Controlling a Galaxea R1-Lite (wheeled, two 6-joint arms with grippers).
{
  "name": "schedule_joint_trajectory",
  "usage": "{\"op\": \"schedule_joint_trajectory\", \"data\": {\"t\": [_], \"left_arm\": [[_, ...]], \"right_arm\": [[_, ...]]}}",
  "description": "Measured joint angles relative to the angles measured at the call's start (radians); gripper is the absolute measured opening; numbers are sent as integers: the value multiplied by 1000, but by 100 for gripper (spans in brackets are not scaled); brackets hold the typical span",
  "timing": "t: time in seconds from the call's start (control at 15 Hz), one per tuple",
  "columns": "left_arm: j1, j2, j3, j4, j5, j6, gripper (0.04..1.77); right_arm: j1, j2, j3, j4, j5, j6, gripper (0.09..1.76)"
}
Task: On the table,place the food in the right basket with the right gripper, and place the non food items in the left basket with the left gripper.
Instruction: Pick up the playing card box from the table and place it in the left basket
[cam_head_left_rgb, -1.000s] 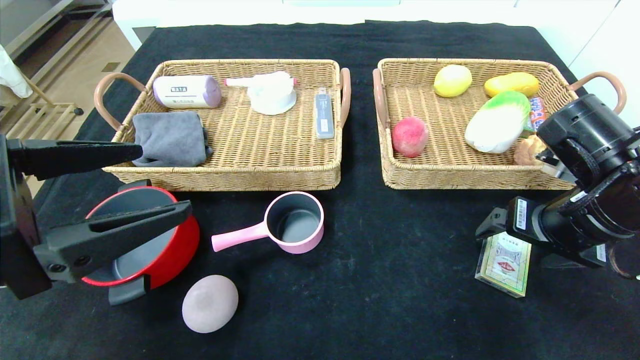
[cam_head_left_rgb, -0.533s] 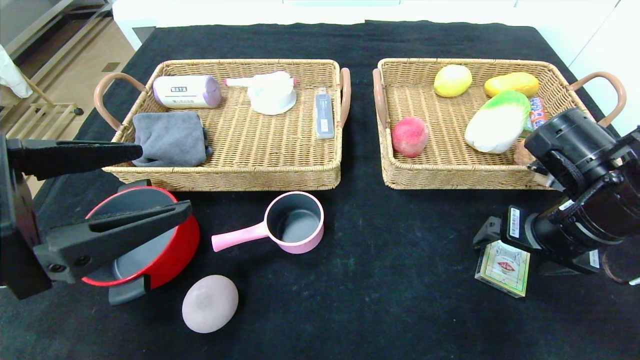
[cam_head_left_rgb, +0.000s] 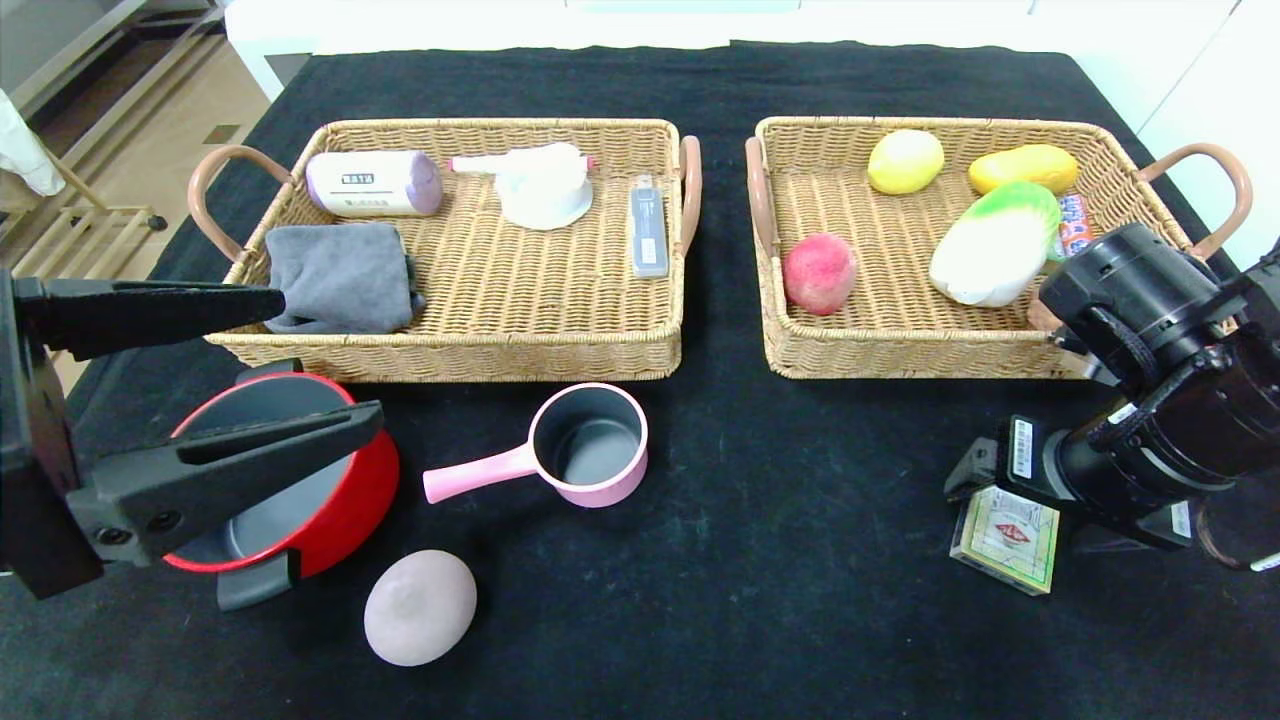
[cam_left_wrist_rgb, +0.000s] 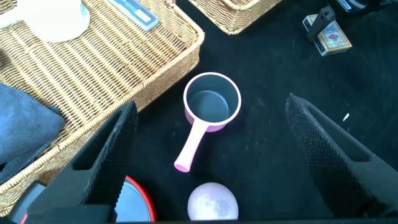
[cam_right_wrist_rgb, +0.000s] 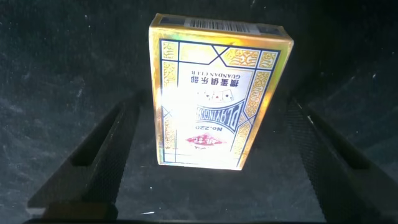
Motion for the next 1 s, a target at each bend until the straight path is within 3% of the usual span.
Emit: {"op": "schedule_joint_trajectory", "data": {"t": [0.2, 0.27, 1.0], "left_arm": [[0, 0, 0, 0, 0, 0, 172], [0, -1, 0, 0, 0, 0, 172], [0, -2, 0, -1, 0, 0, 172]], "right_arm": [[0, -1, 0, 1, 0, 0, 115], [0, -2, 0, 1, 1, 0, 109], [0, -12, 0, 1, 24, -6, 106]]}}
